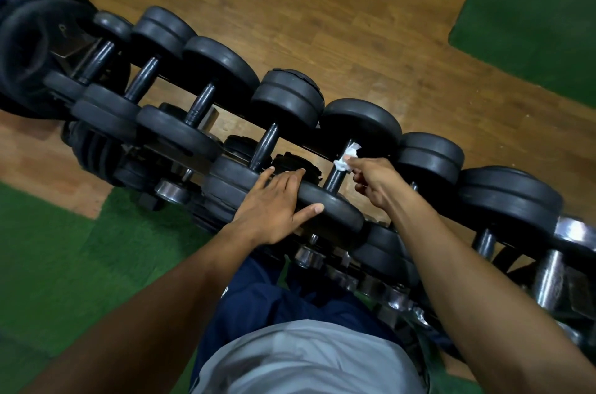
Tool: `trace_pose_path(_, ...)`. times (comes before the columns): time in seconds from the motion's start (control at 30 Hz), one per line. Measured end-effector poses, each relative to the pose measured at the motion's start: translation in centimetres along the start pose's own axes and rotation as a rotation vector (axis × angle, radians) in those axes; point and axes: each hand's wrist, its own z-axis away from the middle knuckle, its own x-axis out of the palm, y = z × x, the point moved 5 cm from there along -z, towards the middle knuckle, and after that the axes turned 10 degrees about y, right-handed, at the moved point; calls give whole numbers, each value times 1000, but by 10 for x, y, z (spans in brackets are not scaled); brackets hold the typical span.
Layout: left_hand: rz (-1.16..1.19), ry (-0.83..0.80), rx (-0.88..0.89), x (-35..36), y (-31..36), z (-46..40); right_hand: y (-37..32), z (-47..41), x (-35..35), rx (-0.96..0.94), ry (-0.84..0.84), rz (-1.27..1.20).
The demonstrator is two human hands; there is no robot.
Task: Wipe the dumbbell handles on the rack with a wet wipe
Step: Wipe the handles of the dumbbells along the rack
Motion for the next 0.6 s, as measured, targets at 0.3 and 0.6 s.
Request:
trace_pose_path(0.3,-3,-4,1,0,-1,0,13,8,4,50,-273,-27)
trace_pose_path(0.6,7,18,9,0,-1,0,4,17,-2,120,-198,-199)
